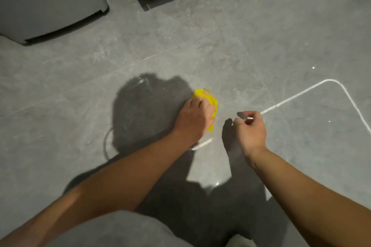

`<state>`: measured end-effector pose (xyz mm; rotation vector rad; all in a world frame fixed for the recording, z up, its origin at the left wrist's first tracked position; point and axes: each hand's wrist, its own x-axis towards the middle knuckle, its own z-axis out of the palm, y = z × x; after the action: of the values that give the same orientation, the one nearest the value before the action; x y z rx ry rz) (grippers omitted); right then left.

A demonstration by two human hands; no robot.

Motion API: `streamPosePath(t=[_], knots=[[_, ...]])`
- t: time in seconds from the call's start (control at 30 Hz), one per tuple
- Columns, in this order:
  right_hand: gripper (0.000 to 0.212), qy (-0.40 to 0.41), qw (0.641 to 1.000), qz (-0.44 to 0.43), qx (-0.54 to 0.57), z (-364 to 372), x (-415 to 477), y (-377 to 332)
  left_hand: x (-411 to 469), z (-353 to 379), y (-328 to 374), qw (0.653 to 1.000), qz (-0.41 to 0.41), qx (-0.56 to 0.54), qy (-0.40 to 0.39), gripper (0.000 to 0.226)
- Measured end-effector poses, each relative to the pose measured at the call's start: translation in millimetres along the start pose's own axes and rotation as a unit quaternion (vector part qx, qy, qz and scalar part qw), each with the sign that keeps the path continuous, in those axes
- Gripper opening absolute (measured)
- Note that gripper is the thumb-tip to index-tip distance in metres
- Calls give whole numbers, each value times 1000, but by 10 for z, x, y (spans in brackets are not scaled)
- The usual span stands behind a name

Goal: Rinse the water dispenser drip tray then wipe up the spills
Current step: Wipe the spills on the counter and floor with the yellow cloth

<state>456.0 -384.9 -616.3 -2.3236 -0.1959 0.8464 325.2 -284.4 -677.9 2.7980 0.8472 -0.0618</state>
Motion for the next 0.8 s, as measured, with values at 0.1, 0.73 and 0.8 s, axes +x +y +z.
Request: streamPosePath(t=[0.1, 0.73, 0.8], knots=[[16, 0, 996, 59, 63, -70, -13, -99, 318, -260, -169, 999, -17, -26, -43, 24], [19, -222, 951, 124, 178, -2988, -2707, -3769, -390, -6033, 300, 759, -393, -516, -57, 30], [19, -234, 951, 102, 176, -3469, -3043, -4340, -497, -6792, 495, 741, -395, -542, -44, 25]])
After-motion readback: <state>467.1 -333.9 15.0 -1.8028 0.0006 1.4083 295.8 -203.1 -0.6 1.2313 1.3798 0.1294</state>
